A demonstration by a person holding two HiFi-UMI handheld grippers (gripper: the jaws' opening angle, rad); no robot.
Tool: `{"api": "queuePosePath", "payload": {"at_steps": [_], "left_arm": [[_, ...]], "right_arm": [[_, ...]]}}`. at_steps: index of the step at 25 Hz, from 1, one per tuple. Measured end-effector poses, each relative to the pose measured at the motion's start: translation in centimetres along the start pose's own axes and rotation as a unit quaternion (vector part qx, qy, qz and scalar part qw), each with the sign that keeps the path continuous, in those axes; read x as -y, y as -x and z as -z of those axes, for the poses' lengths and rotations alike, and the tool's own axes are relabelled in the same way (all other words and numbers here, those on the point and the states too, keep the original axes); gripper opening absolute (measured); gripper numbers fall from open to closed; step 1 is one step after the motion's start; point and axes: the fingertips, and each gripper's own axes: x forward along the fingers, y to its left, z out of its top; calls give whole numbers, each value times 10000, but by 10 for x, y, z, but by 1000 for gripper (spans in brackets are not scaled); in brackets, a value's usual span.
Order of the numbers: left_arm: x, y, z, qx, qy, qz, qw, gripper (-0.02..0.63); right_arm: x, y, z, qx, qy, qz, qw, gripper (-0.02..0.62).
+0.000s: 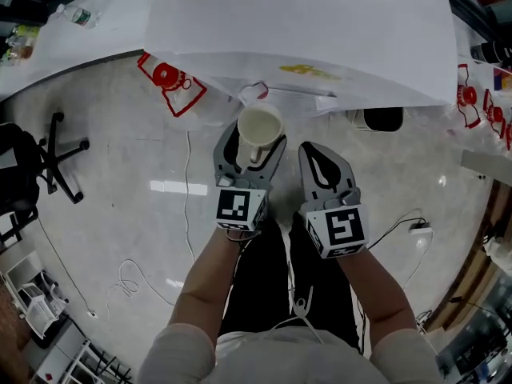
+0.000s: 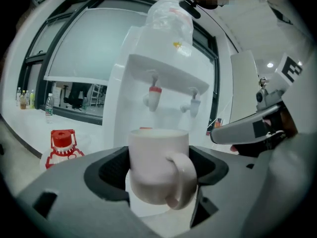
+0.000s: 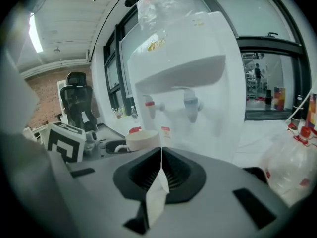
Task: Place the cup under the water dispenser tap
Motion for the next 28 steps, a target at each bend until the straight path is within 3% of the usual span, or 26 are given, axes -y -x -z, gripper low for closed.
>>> {"api": "queuePosePath", "payload": {"at_steps": [12,28], "left_arm": [[-29,-51,40,248,-253,-153,9993,387],[-27,-61,36,348,-506,21,9981,387]], "right_arm": [[28,-33,55,-109,-67,-54,9999,29],[39,-24,55,-300,-127,-5,9995,29]]}}
